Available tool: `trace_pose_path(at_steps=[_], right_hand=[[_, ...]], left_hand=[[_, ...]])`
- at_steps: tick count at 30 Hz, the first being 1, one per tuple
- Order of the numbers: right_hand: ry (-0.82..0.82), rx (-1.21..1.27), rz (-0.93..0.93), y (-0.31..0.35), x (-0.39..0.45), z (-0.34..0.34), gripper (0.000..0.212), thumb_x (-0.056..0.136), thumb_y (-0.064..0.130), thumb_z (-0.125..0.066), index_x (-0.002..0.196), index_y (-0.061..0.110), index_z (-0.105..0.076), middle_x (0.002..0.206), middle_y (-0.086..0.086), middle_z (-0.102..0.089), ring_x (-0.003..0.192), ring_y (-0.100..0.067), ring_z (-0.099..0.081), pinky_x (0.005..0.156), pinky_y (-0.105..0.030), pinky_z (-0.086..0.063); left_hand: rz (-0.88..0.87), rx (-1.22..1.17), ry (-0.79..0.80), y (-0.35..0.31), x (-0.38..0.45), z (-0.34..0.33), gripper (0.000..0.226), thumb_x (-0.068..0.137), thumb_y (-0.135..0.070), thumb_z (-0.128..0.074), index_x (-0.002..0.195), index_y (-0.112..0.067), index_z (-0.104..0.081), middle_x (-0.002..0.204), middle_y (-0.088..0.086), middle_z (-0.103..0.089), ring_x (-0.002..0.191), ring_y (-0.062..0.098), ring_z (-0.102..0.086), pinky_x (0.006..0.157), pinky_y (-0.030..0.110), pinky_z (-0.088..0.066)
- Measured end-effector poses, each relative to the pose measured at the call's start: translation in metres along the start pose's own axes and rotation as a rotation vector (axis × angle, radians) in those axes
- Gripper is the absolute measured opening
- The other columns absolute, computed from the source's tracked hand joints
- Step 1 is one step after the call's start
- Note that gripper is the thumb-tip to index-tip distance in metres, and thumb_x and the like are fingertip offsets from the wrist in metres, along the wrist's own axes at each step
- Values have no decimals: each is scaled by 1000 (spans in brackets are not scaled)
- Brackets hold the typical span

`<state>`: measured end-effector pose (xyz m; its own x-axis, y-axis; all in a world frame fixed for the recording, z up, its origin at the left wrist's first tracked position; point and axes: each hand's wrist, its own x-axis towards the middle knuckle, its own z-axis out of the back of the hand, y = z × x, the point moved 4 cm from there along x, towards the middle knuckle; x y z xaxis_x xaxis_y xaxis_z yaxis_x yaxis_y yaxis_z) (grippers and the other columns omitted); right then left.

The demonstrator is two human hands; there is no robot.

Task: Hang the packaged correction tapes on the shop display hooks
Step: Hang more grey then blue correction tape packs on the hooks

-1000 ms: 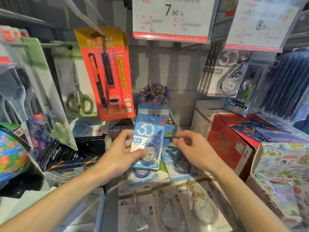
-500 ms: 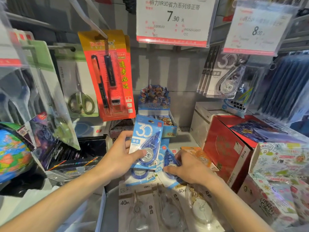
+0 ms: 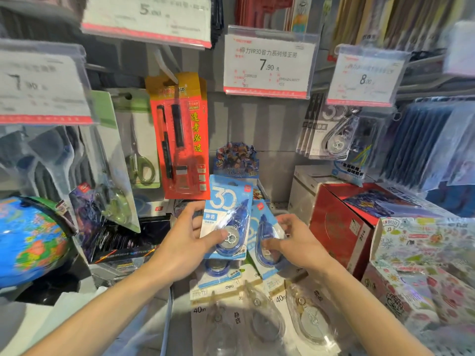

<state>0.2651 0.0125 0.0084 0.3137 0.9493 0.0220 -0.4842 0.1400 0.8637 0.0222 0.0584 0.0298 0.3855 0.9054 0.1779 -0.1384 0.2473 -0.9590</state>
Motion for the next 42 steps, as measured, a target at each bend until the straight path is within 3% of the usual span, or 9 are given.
trace_pose_path(at_steps=[3, 7, 12, 17, 22, 27, 32, 35, 42], right_hand=[[-111, 143, 42, 11, -15, 18, 41, 88, 11, -81, 117, 22, -54, 98, 1, -72, 64, -3, -74, 59, -22, -58], [-161, 241, 90, 20, -38, 43, 40, 87, 12, -81, 118, 28, -59, 100, 5, -80, 84, -21, -80, 76, -46, -65], [-178, 249, 198, 24, -64, 79, 39, 90, 14, -79, 120, 28, -59, 100, 15, -81, 86, -12, -80, 70, -31, -63], [-168, 321, 302, 33, -78, 125, 39, 92, 12, -77, 123, 26, -59, 107, 9, -81, 96, -18, -80, 80, -45, -64], [-137, 375, 436, 26, -82, 182, 40, 92, 12, -77, 125, 26, -60, 109, 11, -81, 97, -10, -79, 72, -24, -63], [-91, 400, 536, 9, -78, 234, 45, 89, 20, -81, 127, 27, -59, 109, 7, -81, 97, -13, -79, 74, -18, -59], [-56, 448, 580, -2, -75, 259, 53, 80, 38, -80, 128, 34, -58, 111, 2, -81, 99, -18, -79, 76, -29, -61], [-18, 485, 594, -5, -72, 263, 52, 81, 34, -80, 128, 34, -57, 112, 2, -81, 100, -18, -78, 77, -29, -61], [3, 467, 650, 7, -74, 263, 48, 81, 41, -77, 125, 43, -57, 115, 7, -79, 103, -14, -77, 85, -34, -62]], left_hand=[[-33, -26, 23, -6, -7, -2, 47, 89, -7, -77, 123, -28, -52, 107, -15, -80, 96, 8, -78, 77, 22, -61], [-72, -67, 44, -12, -18, -17, 49, 88, -5, -77, 123, -29, -54, 108, -15, -80, 97, 9, -78, 77, 20, -59], [-118, -129, 37, -34, -30, -42, 60, 75, -31, -82, 127, -36, -53, 114, -12, -79, 104, 12, -76, 87, 33, -58], [-226, -148, -3, -75, -34, -68, 63, 71, -41, -84, 126, -36, -55, 117, -10, -79, 107, 14, -76, 90, 38, -57], [-336, -100, -93, -113, -34, -110, 56, 77, -34, -81, 128, -36, -58, 120, -10, -78, 108, 13, -75, 91, 39, -56], [-430, -8, -175, -152, -36, -156, 52, 80, -31, -79, 127, -38, -58, 122, -13, -76, 111, 8, -73, 94, 35, -55], [-507, 91, -249, -191, -41, -173, 52, 80, -29, -77, 127, -37, -58, 121, -23, -74, 114, 0, -69, 95, 25, -55], [-549, 157, -293, -210, -45, -172, 50, 80, -30, -77, 126, -39, -58, 123, -28, -71, 116, -4, -66, 92, 12, -51], [-600, 150, -352, -228, -59, -159, 50, 74, -49, -77, 120, -56, -59, 126, -16, -74, 116, 8, -70, 96, 32, -56]])
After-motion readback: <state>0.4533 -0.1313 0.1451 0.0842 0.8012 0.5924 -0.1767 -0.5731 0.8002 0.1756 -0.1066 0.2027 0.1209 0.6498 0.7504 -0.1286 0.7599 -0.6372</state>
